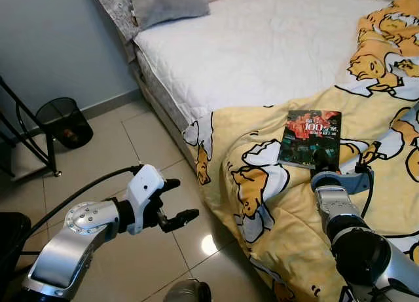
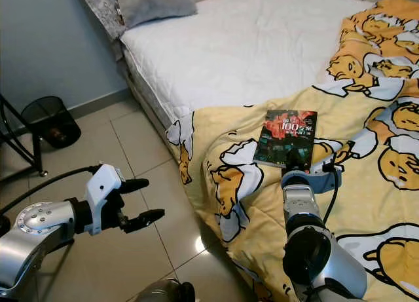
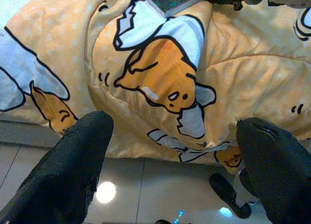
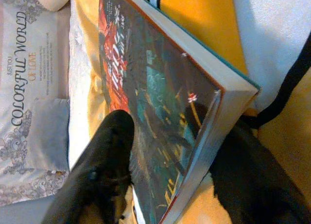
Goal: Clean up the room
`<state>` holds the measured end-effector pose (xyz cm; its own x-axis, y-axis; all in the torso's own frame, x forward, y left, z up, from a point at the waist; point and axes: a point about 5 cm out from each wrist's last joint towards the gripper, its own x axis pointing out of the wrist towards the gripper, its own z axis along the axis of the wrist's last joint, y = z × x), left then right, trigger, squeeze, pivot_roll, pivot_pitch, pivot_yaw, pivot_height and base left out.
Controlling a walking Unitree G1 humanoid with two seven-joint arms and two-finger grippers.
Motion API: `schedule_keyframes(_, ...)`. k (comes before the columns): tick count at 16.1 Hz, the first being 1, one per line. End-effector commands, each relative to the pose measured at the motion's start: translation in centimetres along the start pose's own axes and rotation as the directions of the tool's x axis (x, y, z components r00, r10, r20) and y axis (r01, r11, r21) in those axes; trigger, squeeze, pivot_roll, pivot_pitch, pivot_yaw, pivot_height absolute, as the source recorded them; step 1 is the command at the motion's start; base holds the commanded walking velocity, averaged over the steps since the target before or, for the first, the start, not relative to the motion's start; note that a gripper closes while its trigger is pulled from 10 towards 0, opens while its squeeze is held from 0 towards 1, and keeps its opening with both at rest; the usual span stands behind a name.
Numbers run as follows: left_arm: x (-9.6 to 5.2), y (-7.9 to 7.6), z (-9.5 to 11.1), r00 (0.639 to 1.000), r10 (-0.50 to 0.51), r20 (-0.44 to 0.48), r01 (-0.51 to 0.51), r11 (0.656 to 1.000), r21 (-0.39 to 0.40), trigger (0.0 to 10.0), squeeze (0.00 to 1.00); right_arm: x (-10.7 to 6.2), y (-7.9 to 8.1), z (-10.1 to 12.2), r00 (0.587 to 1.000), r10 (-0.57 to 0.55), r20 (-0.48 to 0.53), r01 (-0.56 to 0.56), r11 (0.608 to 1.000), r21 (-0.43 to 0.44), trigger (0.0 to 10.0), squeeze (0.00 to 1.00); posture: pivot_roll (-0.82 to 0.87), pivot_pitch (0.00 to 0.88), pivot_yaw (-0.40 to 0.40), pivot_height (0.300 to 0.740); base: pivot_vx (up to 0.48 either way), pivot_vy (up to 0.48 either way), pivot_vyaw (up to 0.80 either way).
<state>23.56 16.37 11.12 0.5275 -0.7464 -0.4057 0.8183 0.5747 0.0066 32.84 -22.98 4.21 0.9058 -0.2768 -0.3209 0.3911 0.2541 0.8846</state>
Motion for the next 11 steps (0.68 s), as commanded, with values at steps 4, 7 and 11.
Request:
schedule_keyframes(4,-0.9,0.1,-0.1,0.999,0.033,-0.011,-0.033,0.999,-0.009,10.0,0.0,0.4,1.1,0.5,0.999,0.017,0.038,-0.018,0.999,0.035,0.0,0.0,0.3,0.109,0.116,0.74,0.0,0.0,0.0)
schedule_keyframes(7,-0.8,0.2,-0.3,0.999,0.045,-0.007,-0.045,0.999,-0.017,10.0,0.0,0.5,1.5,1.0,0.998,0.031,0.055,-0.033,0.999,0.039,0.0,0.0,0.29,0.1,0.106,0.74,0.0,0.0,0.0)
schedule_keyframes(11,0.0,0.6,-0.4,0.998,0.054,0.02,-0.054,0.998,-0.025,10.0,0.0,0.7,2.1,1.6,0.996,0.059,0.065,-0.06,0.998,0.021,0.0,0.0,0.25,0.061,0.101,0.74,0.0,0.0,0.0)
